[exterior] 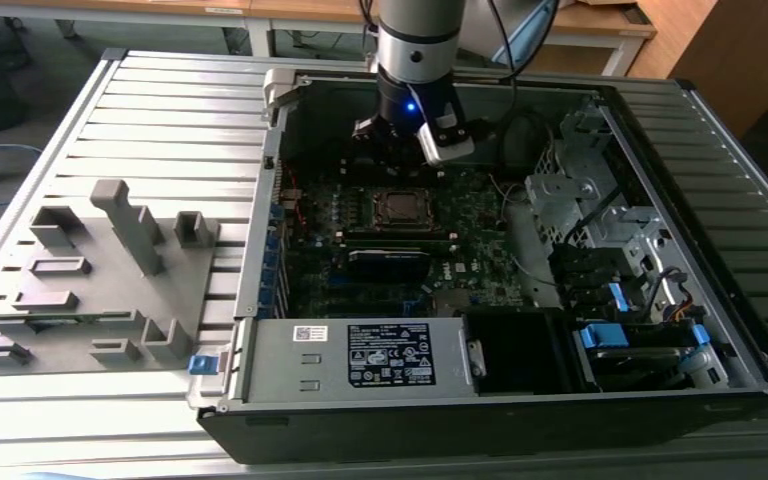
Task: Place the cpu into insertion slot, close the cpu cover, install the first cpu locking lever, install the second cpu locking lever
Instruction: 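Install the second cpu locking lever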
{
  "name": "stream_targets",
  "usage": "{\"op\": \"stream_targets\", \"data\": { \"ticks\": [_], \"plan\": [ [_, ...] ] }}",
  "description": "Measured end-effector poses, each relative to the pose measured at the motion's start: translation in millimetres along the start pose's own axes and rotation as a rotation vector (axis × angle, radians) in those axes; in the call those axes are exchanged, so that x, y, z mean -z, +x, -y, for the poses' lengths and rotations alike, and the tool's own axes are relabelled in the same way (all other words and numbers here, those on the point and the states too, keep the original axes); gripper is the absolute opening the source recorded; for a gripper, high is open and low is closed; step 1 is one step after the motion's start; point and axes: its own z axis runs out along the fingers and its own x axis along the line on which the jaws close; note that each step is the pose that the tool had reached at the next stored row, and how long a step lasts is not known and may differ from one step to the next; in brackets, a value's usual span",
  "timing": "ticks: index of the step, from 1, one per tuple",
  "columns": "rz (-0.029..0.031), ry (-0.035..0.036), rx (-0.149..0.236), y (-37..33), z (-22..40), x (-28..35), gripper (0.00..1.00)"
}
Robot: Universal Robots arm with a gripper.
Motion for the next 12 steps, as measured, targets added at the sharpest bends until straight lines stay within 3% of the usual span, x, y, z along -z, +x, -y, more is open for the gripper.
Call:
{"op": "stream_targets", "data": {
  "ticks": [12],
  "plan": [
    [0.0002, 0.0012, 0.000, -1.7, 11.3, 0.3, 0.11]
  ]
}}
